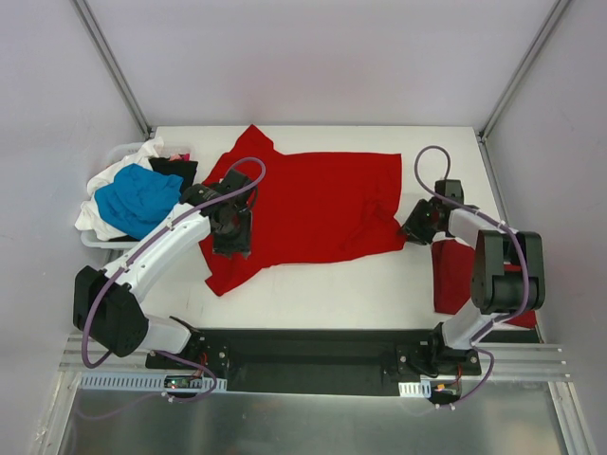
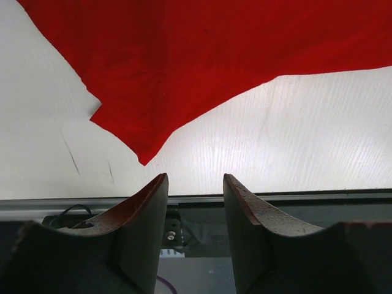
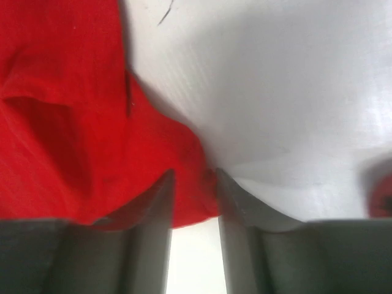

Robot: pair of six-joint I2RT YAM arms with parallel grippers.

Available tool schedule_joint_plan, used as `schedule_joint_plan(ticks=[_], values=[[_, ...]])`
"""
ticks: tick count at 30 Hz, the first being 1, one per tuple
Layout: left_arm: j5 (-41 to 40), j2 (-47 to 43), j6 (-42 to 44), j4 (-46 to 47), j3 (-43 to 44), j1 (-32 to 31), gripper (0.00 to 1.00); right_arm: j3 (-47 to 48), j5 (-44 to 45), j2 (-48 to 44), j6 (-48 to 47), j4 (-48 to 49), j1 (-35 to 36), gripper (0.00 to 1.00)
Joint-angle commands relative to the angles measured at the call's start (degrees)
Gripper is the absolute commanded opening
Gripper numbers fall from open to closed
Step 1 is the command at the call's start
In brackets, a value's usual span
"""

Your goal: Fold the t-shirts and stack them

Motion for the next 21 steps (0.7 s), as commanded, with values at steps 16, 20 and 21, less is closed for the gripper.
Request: schedule_joint_plan(ticks=[16,20,21], values=[[1.4,1.1,0.3,2.1,1.3,-0.1,0.42,1.3,3.8,-17.2,1.7,-16.3,6.3,0.01],[2.4,2.5,0.0,4.0,0.8,-0.1,0.42,1.2,4.2,-22.2,1.4,-21.8,6.5,0.01],[2.6,3.0,-0.1,4.6,0.8,-0.1,0.42,0.9,4.3,-23.8,1.3,-23.6,6.5,0.01]])
